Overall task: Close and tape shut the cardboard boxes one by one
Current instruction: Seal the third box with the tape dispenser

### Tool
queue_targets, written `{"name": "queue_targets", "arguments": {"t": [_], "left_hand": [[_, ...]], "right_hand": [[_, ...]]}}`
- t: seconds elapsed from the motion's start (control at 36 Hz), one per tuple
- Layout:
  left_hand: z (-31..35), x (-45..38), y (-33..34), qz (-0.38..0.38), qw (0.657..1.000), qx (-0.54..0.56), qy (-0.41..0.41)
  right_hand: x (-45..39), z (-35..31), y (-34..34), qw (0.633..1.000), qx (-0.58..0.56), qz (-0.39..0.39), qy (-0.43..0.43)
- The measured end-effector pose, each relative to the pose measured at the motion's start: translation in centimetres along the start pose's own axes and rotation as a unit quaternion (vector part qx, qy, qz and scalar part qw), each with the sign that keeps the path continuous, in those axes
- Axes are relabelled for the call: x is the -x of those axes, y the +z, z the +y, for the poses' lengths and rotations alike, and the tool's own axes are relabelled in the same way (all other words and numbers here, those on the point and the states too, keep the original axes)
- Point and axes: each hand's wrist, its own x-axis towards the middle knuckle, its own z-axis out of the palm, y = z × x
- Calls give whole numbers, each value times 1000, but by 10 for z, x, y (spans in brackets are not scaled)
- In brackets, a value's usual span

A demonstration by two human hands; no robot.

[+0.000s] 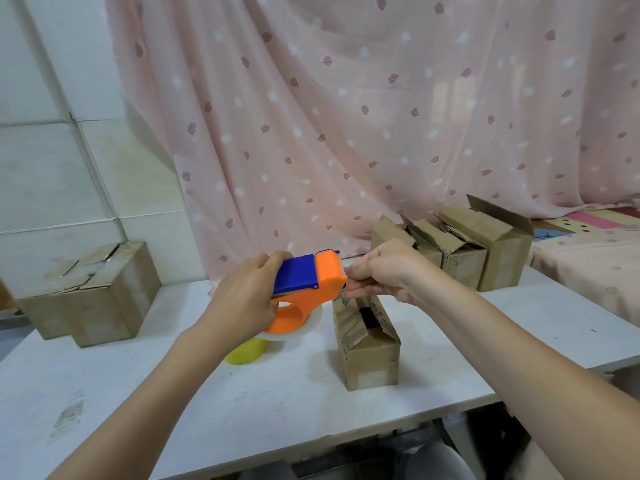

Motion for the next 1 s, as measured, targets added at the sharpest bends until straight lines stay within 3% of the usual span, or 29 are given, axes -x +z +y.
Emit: {"name": "queue_targets", "arguments": {"t": [0.17, 0.39, 0.58, 1.0], "left_hand": [[2, 6, 4, -5, 1000, -9, 8], [-33, 17, 7, -17, 999, -31, -19], [-33, 22, 16, -55, 998, -26, -19], [-28, 28, 21, -68, 992, -86, 56]], "right_hand": [[2, 7, -7, 1000, 6, -5, 5], [3, 15, -70, 998, -1, 62, 19], [6, 26, -85, 997, 21, 56, 47], [0, 44, -91, 996, 44, 43, 71]]}}
